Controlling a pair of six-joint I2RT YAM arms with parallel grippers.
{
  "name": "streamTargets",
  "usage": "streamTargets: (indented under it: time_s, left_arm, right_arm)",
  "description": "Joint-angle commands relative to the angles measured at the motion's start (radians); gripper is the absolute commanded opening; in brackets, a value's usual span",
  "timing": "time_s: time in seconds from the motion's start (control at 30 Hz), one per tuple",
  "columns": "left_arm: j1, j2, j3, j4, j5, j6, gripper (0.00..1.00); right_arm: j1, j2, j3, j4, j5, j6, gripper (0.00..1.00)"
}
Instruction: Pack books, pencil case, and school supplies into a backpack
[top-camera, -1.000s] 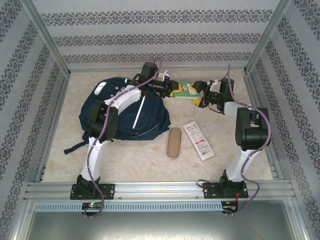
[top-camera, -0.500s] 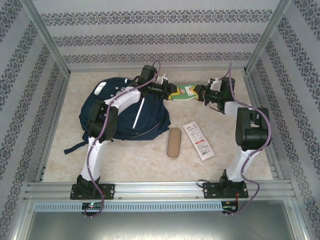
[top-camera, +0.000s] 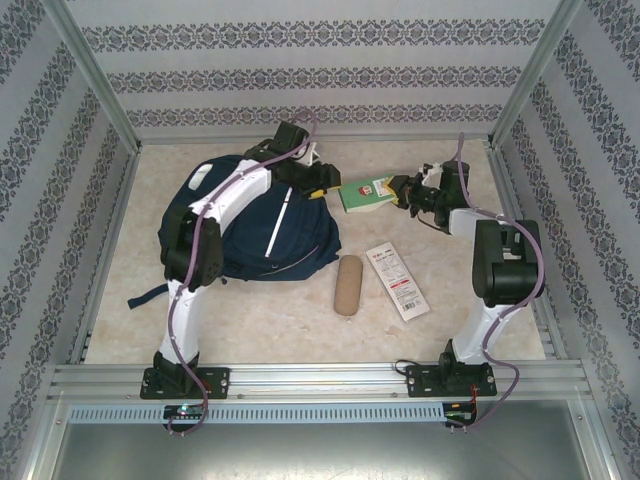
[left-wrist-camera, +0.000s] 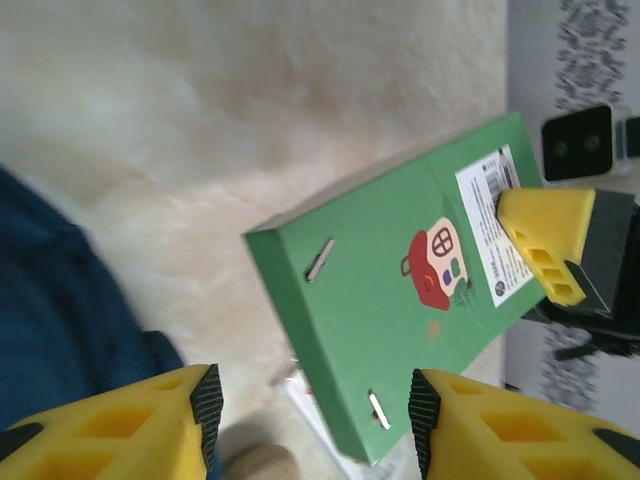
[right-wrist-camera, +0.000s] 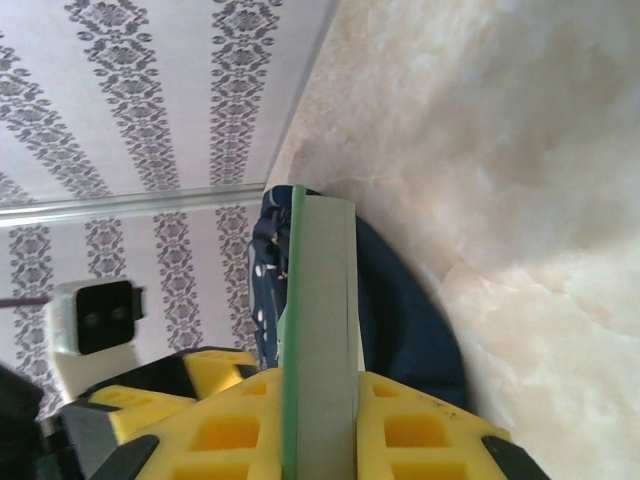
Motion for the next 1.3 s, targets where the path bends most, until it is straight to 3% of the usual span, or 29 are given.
streamTargets:
  time_s: [0.0,0.17,0.47,0.73,0.83,0.97,1.0,1.27]
  left_arm:
    - [-0.001,-0.064,-0.007,-0.162,-0.245,0.148,0.54]
    - [-0.047,-0.035,0.051,-0.346,-0.500,0.279,0.52]
    - [-0.142,-0.023,-0.017,-0.412,-0.744,0.360,0.48]
    - [-0.177,0.021,-0.025,-0.442,-0.801,0.386,0.40]
    - [-0.177,0.022,-0.034,-0.447,-0.829,0.388,0.28]
    - [-0.177,0.012,-0.037,-0.446,-0.840,0.387,0.02]
    - [-0.177,0.002,-0.035,-0.443,-0.840,0.382,0.00]
    - [-0.113,-0.067,0.129,-0.499,-0.632,0.305,0.00]
  right_arm:
    - [-0.002,-0.066,-0.023,0.020,0.062,-0.021,0.00]
    - [0.001,-0.072,-0.040,0.019,0.074,-0.022,0.00]
    - [0.008,-0.067,-0.051,0.025,0.077,-0.017,0.00]
    - [0.016,-0.074,-0.050,0.025,0.080,-0.016,0.00]
    - [0.022,-0.084,-0.052,0.024,0.081,-0.016,0.00]
    - [0.033,-0.093,-0.057,0.025,0.087,-0.014,0.00]
    - [0.035,-0.095,-0.059,0.026,0.088,-0.014,0.00]
    - [0.072,-0.138,-0.060,0.009,0.101,-0.042,0.00]
